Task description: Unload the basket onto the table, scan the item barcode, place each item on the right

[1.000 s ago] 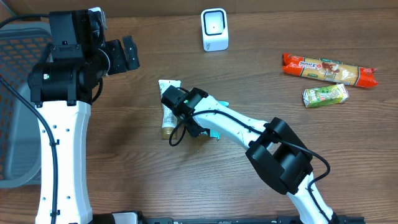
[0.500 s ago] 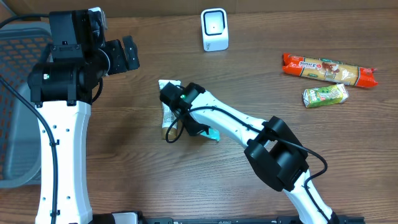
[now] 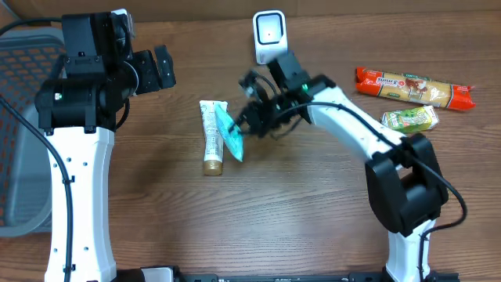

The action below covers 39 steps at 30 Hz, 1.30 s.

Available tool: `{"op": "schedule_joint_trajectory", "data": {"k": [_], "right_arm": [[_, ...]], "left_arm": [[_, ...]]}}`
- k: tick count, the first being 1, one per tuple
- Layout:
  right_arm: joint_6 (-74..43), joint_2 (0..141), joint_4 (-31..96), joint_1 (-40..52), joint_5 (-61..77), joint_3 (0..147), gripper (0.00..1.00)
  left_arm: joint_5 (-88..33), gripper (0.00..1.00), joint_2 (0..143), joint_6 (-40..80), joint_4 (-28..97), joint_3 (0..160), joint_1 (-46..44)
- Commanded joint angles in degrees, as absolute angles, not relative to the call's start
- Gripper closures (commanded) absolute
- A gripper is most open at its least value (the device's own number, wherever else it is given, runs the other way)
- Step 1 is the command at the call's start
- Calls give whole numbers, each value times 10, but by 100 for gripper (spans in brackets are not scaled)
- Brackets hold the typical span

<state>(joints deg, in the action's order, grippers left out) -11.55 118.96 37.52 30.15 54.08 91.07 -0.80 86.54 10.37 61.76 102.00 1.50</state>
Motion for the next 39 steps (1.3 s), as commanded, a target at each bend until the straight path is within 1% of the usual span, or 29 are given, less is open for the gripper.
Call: {"op": "schedule_joint_trajectory", "data": {"k": [1,3,5,9,11,15,17,18,19,21,25,28,30,31,34,35,37,38,39], "right_arm": [[-234,1194,274,272,646,798,96],[-254,1194,251,258,625,763,96],[-255,1194,255,252,597,750,96],[-256,1194,291,251,501,747,96],[-278,1194,326,251,429,747,96],[-308,1194,364,250,358,747,96],[-318,1194,367,250,345,747,91],[-318,1194,368,250,342,747,87],[-325,1194,368,249,337,747,73],[-333,1194,390,243,315,755,61],[-322,1190,441,234,267,787,60],[-310,1173,521,236,153,834,59],[-303,1165,561,236,103,858,57],[-290,1162,573,236,98,869,57],[-255,1148,600,238,111,905,64],[-235,1143,593,242,146,914,83],[-235,1142,575,248,184,914,93],[-235,1143,561,256,209,912,96],[-236,1144,557,259,213,911,96]], "left_arm": [[-4,0,869,103,615,1023,15],[-4,0,869,103,615,1023,15],[-4,0,869,103,615,1023,15],[-4,1,869,103,615,1023,15],[-4,0,869,103,615,1023,15],[-4,0,869,103,615,1023,15],[-4,0,869,103,615,1023,15],[-4,0,869,103,615,1023,15],[-4,0,869,103,615,1023,15],[-4,0,869,103,615,1023,15],[-4,0,869,103,615,1023,15],[-4,1,869,103,615,1023,15],[-4,0,869,103,615,1023,15],[-4,0,869,103,615,1023,15],[-4,0,869,103,615,1023,15],[-4,0,869,103,615,1023,15],[-4,0,869,103,615,1023,15],[-4,0,869,103,615,1023,15],[-4,0,869,103,615,1023,15]]}}
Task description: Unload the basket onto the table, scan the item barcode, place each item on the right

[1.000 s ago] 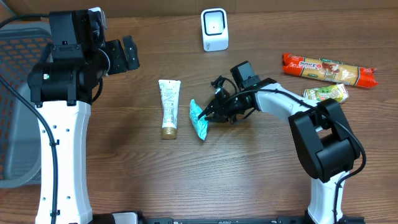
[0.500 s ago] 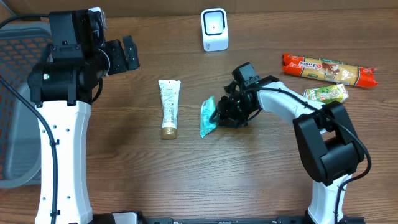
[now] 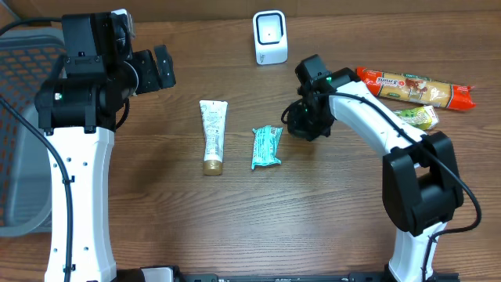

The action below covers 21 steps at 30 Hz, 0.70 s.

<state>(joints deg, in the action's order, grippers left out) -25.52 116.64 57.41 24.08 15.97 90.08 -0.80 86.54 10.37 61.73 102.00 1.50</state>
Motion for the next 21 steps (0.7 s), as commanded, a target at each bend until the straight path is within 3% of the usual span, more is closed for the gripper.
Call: {"op": "schedule_joint_trajectory", "data": {"k": [1,8,13,16,17,19,20,21], "right_arm": [[-238,1145,551,269,211,911,96],[-317,1169,526,335,113,892,96],[-365,1237,514,342,119,871,96],[-365,1248,511,329,147,871,91],[-365,1248,510,325,150,871,84],[-365,1248,510,322,156,871,61],[-356,1248,508,322,155,872,42],[-351,1248,513,322,155,879,37]], "left_arm": [[-4,0,869,103,615,1023,15],[-4,0,869,103,615,1023,15],[-4,0,869,103,615,1023,15],[-4,0,869,103,615,1023,15],[-4,0,869,103,615,1023,15],[-4,0,869,103,615,1023,15],[-4,0,869,103,615,1023,15],[-4,0,869,103,615,1023,15]]}}
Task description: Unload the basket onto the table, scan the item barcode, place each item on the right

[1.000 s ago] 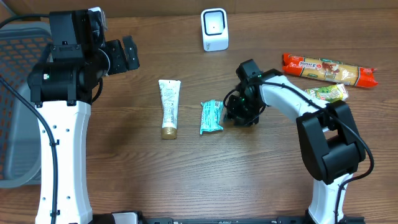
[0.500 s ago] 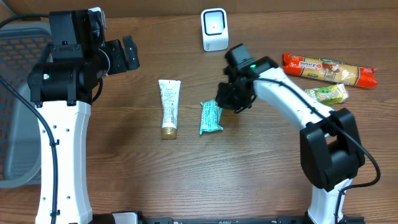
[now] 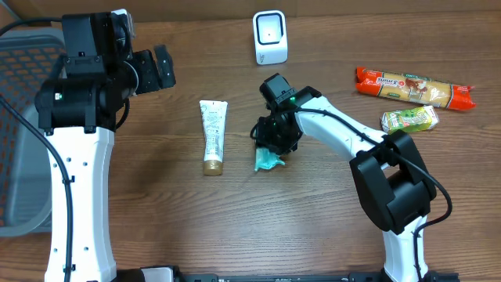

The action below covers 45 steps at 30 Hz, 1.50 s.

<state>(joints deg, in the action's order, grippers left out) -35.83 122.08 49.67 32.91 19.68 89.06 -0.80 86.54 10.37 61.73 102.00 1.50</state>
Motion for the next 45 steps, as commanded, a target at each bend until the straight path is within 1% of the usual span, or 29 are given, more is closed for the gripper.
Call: {"op": "schedule_joint_trajectory", "data": {"k": [1,4,6,10,12,14,15,16,17,18,19,20,24,26,33,35,36,39,40,42,45], "right_arm": [[-343,1247,521,322,155,888,36],[-325,1237,552,322,131,920,36],[-310,1209,577,322,115,945,39],[-310,1141,603,298,111,956,39],[-292,1124,640,276,116,956,47],[-247,1126,674,269,143,947,62],[-237,1126,677,269,153,933,72],[-237,1126,675,272,154,926,77],[-240,1126,665,279,155,907,85],[-253,1126,650,288,155,886,91],[-266,1127,632,295,158,866,92],[-279,1127,607,303,169,839,96],[-323,1131,554,311,165,781,96],[-345,1134,547,299,155,770,96],[-340,1157,492,241,161,770,94],[-312,1157,464,224,172,770,92],[-291,1157,446,214,182,773,89],[-251,1157,435,196,192,786,87],[-217,1157,435,189,216,792,85],[-159,1157,446,182,254,804,80],[-99,1157,489,175,263,831,63]], "left_arm": [[-4,0,869,103,615,1023,15],[-4,0,869,103,615,1023,15],[-4,0,869,103,615,1023,15],[-4,0,869,103,615,1023,15],[-4,0,869,103,615,1023,15],[-4,0,869,103,615,1023,15],[-4,0,869,103,615,1023,15],[-4,0,869,103,615,1023,15],[-4,0,869,103,615,1023,15],[-4,0,869,103,615,1023,15],[-4,0,869,103,615,1023,15],[-4,1,869,103,615,1023,15],[-4,0,869,103,615,1023,15],[-4,0,869,103,615,1023,15],[-4,0,869,103,615,1023,14],[-4,0,869,103,615,1023,14],[-4,0,869,103,615,1023,14],[-4,0,869,103,615,1023,15],[-4,0,869,103,615,1023,15],[-4,0,869,103,615,1023,15],[-4,0,869,103,615,1023,15]]}}
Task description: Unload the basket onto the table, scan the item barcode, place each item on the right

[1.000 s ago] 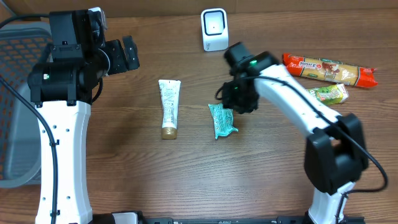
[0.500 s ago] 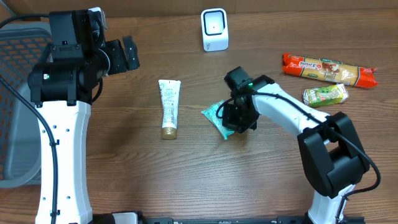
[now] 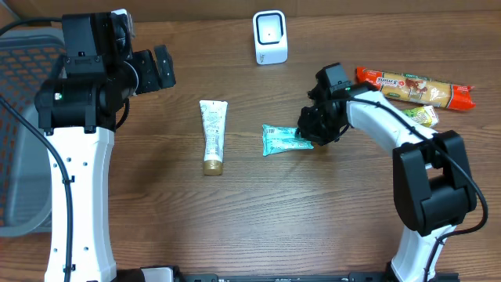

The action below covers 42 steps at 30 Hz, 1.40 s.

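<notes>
The white barcode scanner (image 3: 270, 36) stands at the back middle of the table. In front of it a teal packet (image 3: 283, 140) lies lengthwise left to right on the wood. My right gripper (image 3: 308, 135) is down at the packet's right end, shut on it, and its fingers hide that end. A white toothpaste tube (image 3: 212, 135) with a gold cap lies to the left of the packet. My left gripper (image 3: 159, 69) hangs high at the left, open and holding nothing, far from every item.
A long orange snack pack (image 3: 415, 86) and a small green packet (image 3: 419, 116) lie at the back right, just behind my right arm. A grey mesh basket (image 3: 19, 117) sits beyond the table's left edge.
My right gripper was over the top of the upright-lying teal packet. Now it is further right, and the packet is turned crosswise and shifted right with it. The left arm is unchanged.
At first my right gripper held the teal packet tilted beside the toothpaste tube, below the scanner. Then the packet lay flat on the table with the gripper apart to its right. The gripper then came onto the packet, and now holds its right end, packet turned sideways.
</notes>
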Available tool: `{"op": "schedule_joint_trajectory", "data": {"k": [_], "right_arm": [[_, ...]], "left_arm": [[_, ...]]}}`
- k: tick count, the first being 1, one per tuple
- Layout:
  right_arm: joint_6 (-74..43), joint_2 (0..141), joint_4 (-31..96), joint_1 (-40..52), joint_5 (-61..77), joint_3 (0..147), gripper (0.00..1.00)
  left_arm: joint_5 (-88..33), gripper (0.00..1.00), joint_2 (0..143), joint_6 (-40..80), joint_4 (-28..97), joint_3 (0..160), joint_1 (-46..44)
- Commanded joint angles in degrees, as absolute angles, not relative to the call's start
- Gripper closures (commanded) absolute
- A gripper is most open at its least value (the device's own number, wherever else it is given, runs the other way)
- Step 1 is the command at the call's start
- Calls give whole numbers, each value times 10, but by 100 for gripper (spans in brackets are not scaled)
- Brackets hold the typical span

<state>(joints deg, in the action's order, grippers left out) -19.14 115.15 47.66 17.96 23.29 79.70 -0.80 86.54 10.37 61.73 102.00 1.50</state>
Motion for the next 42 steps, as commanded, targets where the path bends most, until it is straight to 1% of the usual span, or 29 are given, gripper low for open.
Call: {"op": "schedule_joint_trajectory", "data": {"k": [1,4,5,7,11,15,20,27,30,34,35,36,37,38,39,42], "right_arm": [[-53,1157,520,171,263,851,54],[32,1157,554,166,251,879,35],[59,1157,553,166,244,879,33],[125,1159,547,166,225,873,32],[245,1160,513,168,226,840,33],[303,1160,464,168,226,808,34],[320,1161,430,168,226,790,39],[320,1161,359,168,228,741,39],[320,1161,335,168,232,724,41],[313,1175,337,168,232,722,48],[313,1180,344,168,234,722,52],[313,1183,351,168,241,722,62],[313,1184,357,168,246,722,74],[313,1183,364,168,254,723,89],[311,1182,377,168,259,729,96],[254,1181,423,168,260,758,96]], "left_arm": [[-4,0,869,103,615,1023,15],[-4,0,869,103,615,1023,15],[-4,0,869,103,615,1023,15],[-4,0,869,103,615,1023,15],[-4,0,869,103,615,1023,15],[-4,0,869,103,615,1023,15],[-4,0,869,103,615,1023,15],[-4,0,869,103,615,1023,15],[-4,0,869,103,615,1023,15],[-4,0,869,103,615,1023,15],[-4,0,869,103,615,1023,15],[-4,0,869,103,615,1023,15],[-4,0,869,103,615,1023,15],[-4,0,869,103,615,1023,15],[-4,0,869,103,615,1023,15],[-4,0,869,103,615,1023,15]]}}
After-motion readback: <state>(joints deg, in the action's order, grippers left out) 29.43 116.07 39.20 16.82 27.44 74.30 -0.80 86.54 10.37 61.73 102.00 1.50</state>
